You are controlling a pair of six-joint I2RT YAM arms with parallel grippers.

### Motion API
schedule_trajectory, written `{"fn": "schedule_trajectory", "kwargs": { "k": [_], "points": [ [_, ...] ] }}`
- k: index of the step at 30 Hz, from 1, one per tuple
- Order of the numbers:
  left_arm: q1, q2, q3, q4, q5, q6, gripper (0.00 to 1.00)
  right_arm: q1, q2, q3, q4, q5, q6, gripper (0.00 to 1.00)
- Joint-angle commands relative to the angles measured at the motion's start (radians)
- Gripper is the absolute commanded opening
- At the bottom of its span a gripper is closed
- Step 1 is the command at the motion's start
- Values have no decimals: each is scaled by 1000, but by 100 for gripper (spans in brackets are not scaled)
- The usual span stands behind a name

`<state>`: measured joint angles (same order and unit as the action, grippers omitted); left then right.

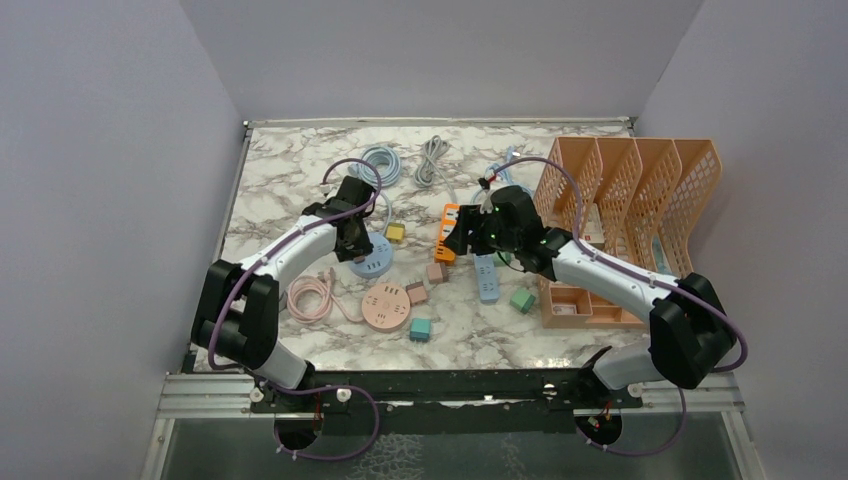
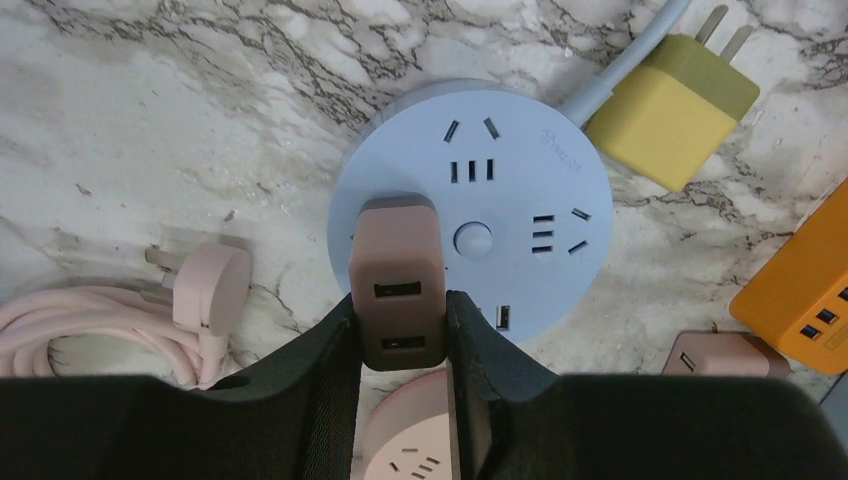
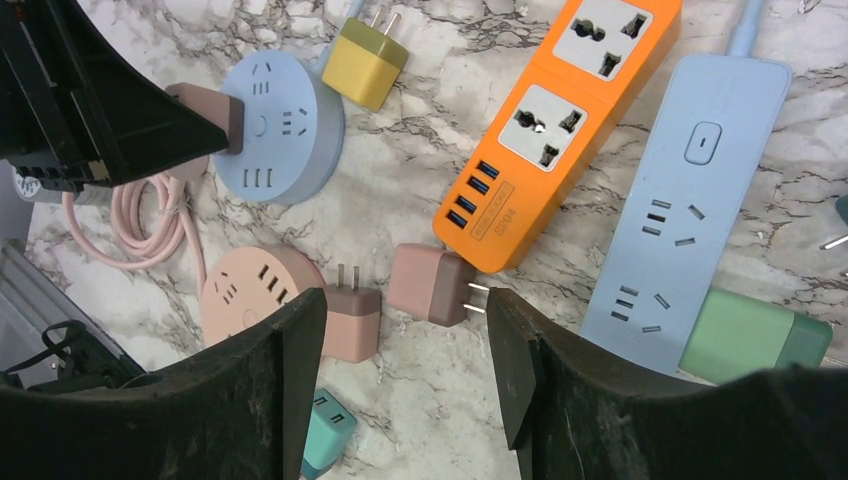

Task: Insert the plug

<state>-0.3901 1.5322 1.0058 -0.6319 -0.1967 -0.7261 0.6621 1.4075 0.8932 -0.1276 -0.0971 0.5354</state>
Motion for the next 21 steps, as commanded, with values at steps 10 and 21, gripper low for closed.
{"fn": "schedule_trajectory", "kwargs": {
  "k": [10, 21],
  "points": [
    [124, 190, 59, -50, -88, 196, 0, -1, 159, 127, 24, -48, 30, 58],
    [317, 140, 133, -100, -60, 277, 0, 28, 426, 399, -109, 5, -6, 62]
  ]
}}
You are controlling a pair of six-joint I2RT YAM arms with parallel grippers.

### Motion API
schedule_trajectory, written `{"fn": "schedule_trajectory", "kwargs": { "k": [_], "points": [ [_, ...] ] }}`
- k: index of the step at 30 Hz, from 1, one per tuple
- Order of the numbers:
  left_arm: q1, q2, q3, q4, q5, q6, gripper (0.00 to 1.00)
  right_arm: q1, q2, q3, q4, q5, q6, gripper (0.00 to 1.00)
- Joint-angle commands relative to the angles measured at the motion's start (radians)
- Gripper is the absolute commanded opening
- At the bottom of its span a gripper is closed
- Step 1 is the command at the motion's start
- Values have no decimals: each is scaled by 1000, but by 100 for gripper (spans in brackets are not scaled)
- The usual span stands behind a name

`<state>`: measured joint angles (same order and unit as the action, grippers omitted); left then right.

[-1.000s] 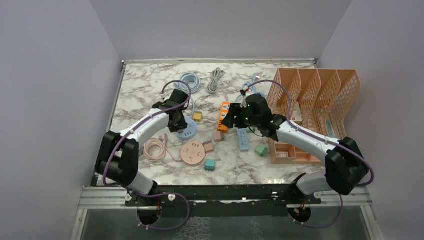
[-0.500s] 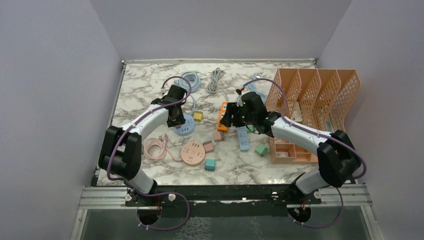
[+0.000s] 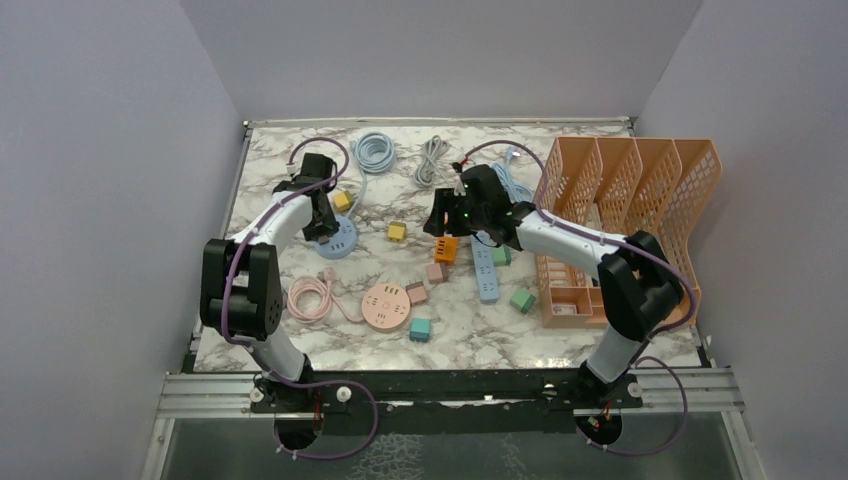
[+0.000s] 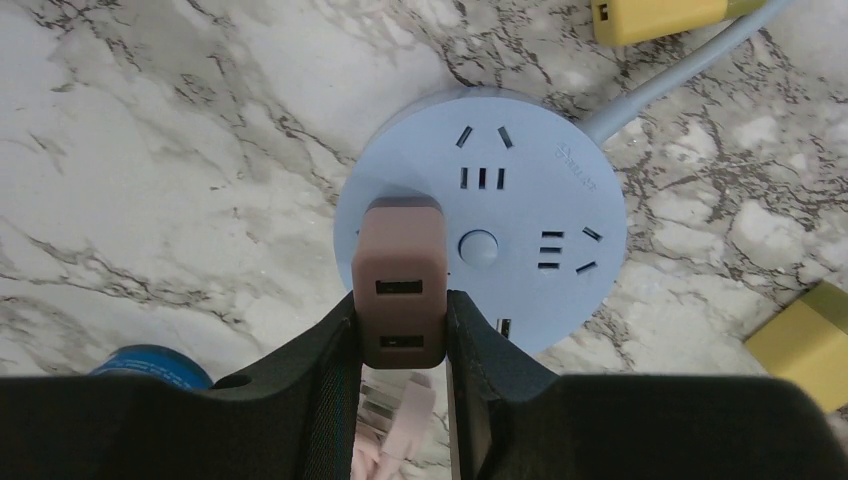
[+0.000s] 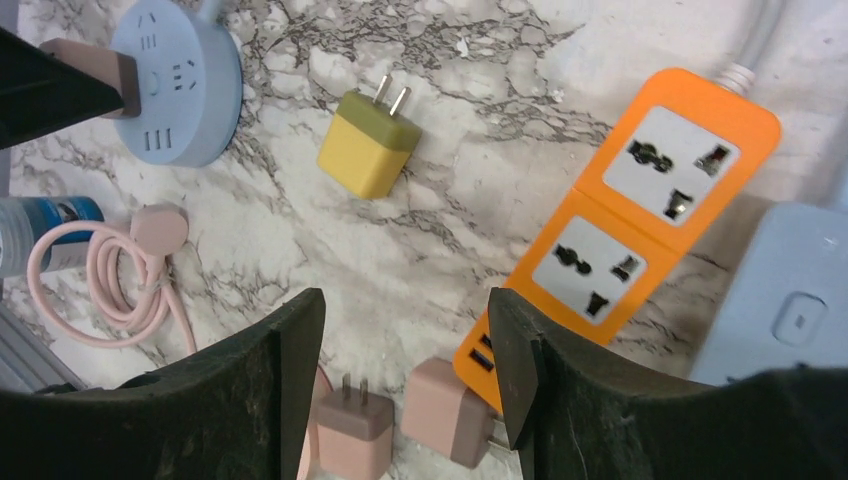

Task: Insert the plug

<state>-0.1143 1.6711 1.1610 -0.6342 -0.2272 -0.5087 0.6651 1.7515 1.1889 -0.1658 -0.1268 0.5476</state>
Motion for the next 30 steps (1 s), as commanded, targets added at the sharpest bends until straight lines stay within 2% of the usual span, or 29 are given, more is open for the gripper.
{"fn": "schedule_trajectory", "kwargs": {
  "k": [1, 3, 5, 11, 14, 20, 25, 30],
  "points": [
    [49, 1, -24, -99, -17, 69, 0, 35, 109, 133, -84, 56, -15, 63],
    [60, -7, -33, -107, 7, 70, 0, 53, 159, 187, -106, 86, -5, 65],
    [70, -16, -46, -107, 21, 74, 6, 74, 209, 242, -133, 119, 8, 67],
    [82, -49, -16, -114, 84, 109, 50, 112, 339, 388, -205, 172, 74, 70],
    [84, -84, 12, -120, 114, 111, 62, 121, 382, 428, -211, 183, 98, 70],
    [84, -142, 51, -155, 95, 101, 71, 131, 466, 520, -272, 262, 175, 69],
    [84, -191, 80, -174, 102, 101, 71, 133, 541, 592, -307, 289, 211, 69],
    [84, -233, 96, -173, 169, 91, 71, 145, 593, 652, -377, 312, 258, 65]
  ]
}}
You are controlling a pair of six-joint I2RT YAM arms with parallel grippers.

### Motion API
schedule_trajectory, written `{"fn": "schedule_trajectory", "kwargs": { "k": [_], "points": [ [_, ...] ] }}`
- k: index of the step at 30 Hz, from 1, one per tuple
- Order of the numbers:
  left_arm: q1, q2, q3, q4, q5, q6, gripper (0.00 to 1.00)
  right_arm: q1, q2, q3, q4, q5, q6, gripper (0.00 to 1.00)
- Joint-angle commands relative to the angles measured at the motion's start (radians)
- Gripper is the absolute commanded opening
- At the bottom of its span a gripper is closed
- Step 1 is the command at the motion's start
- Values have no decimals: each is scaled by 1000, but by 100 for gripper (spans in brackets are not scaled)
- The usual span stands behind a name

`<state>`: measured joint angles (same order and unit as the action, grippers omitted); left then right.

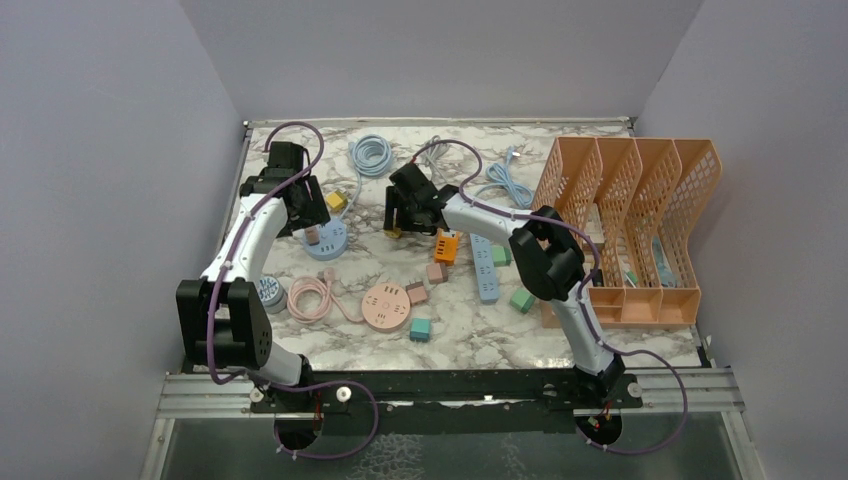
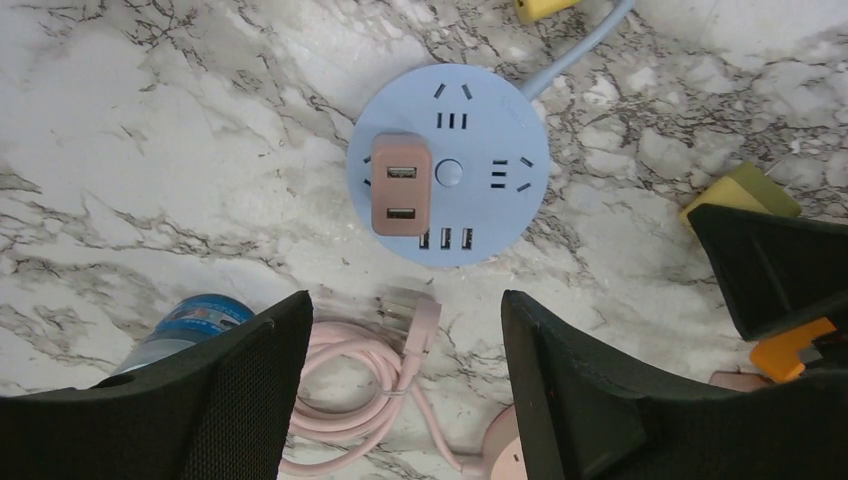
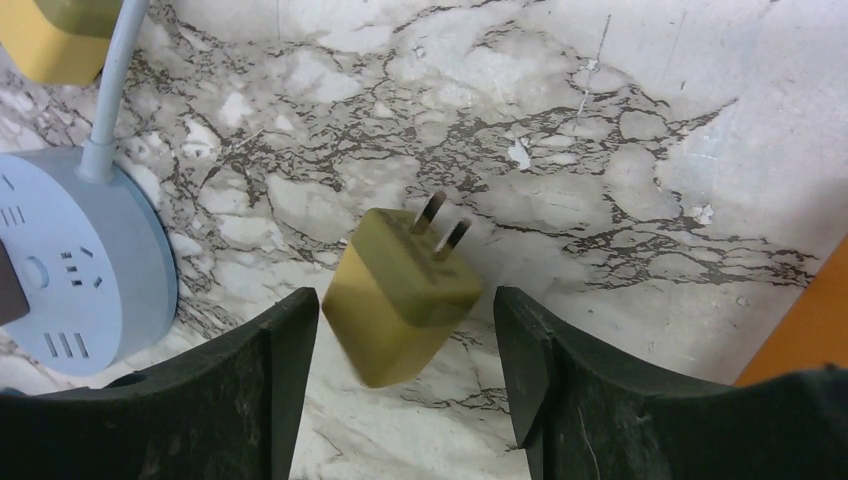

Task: Insert the plug

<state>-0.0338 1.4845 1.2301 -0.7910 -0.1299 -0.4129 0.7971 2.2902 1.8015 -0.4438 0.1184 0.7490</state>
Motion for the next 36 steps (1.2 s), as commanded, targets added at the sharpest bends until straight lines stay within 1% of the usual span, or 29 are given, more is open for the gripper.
{"fn": "schedule_trajectory", "kwargs": {
  "k": [1, 5, 8, 10, 14, 16, 21, 24, 28, 32, 36],
  "points": [
    [4, -53, 24, -15, 91, -10, 71, 14, 59, 48, -116, 71, 68, 65],
    [2, -80, -10, 16, 149, -29, 72, 14, 60, 45, -115, 67, 79, 63],
    [3, -94, -33, 39, 196, -37, 72, 14, 57, 45, -104, 60, 76, 60],
    [3, -98, -47, 51, 219, -43, 72, 14, 60, 49, -99, 62, 72, 56],
    [1, -97, -66, 68, 252, -48, 71, 14, 76, 72, -123, 69, 73, 45],
    [1, -100, -73, 80, 275, -49, 72, 13, 68, 67, -117, 60, 71, 42],
    [-6, -133, -139, 159, 356, -83, 72, -1, -20, 18, -35, -43, 95, 41],
    [-27, -168, -213, 251, 384, -124, 72, -34, -83, -15, -3, -158, 175, 42],
    [-70, -228, -335, 428, 397, -191, 72, -66, -146, -73, 53, -287, 304, 42],
    [-126, -284, -461, 602, 396, -259, 72, -71, -187, -112, 76, -350, 402, 43],
    [-209, -309, -563, 772, 370, -353, 72, -73, -224, -164, 103, -399, 492, 43]
  ]
}}
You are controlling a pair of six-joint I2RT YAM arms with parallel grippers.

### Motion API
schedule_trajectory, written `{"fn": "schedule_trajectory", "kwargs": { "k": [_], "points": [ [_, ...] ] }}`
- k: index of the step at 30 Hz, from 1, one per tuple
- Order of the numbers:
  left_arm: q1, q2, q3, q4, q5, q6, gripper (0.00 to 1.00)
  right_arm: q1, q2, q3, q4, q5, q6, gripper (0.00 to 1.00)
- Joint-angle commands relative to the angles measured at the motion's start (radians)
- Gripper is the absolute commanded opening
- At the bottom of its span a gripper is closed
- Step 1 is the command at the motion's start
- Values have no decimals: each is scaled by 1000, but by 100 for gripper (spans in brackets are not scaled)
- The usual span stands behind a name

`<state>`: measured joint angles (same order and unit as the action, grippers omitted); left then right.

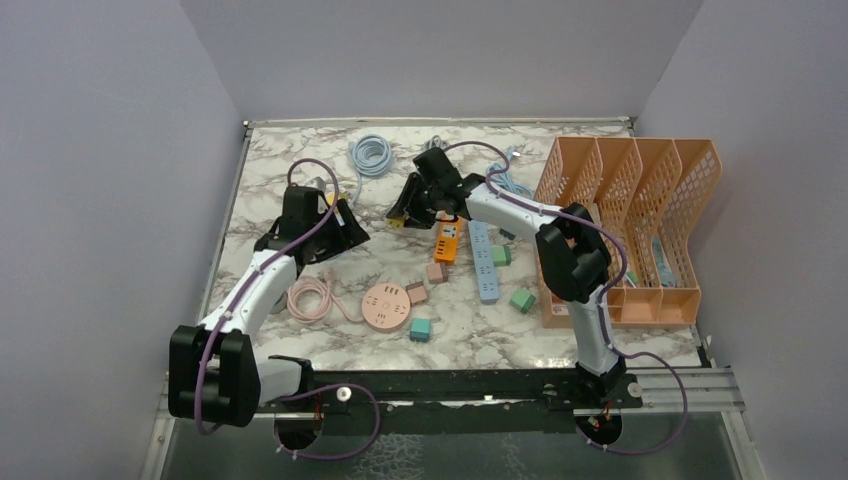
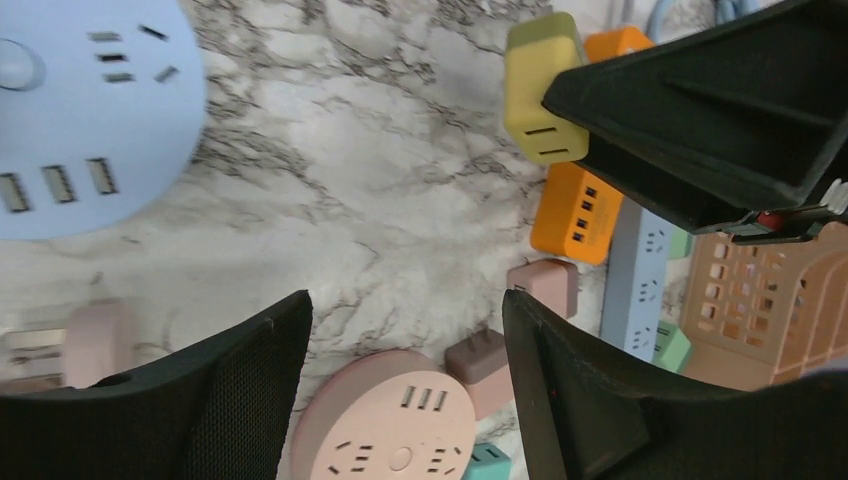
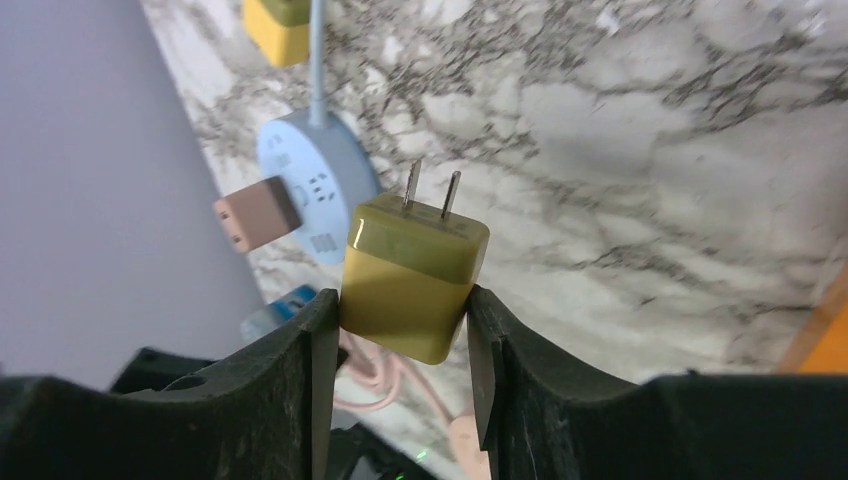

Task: Insert the plug

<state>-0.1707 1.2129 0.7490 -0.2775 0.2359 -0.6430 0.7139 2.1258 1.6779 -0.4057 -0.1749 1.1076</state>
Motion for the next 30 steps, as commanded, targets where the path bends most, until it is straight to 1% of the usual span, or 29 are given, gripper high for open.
{"fn": "schedule_trajectory", "kwargs": {
  "k": [1, 4, 6, 9, 11, 15, 18, 22, 26, 30],
  "points": [
    [-90, -36, -105, 300, -1, -157, 72, 10, -69, -55, 71, -118, 155, 43],
    [-140, -22, -152, 406, -38, -234, 72, 7, -92, -110, 103, -167, 222, 44],
    [-167, -7, -160, 449, -62, -253, 72, 7, -102, -137, 122, -191, 257, 44],
    [-204, -14, -166, 466, -139, -270, 72, 7, -109, -171, 139, -222, 290, 44],
    [-225, -42, -194, 506, -184, -293, 72, 7, -109, -198, 163, -253, 320, 44],
    [-250, -57, -230, 477, -285, -379, 72, 7, -112, -236, 191, -282, 368, 44],
    [-257, -29, -249, 479, -289, -418, 72, 7, -115, -257, 212, -301, 401, 44],
    [-279, 4, -240, 492, -278, -428, 71, 7, -109, -268, 231, -331, 434, 44],
    [-288, 11, -237, 500, -317, -446, 65, 7, -106, -270, 237, -337, 442, 44],
    [-289, 35, -222, 504, -362, -452, 53, 7, -104, -272, 239, -345, 449, 44]
  ]
}}
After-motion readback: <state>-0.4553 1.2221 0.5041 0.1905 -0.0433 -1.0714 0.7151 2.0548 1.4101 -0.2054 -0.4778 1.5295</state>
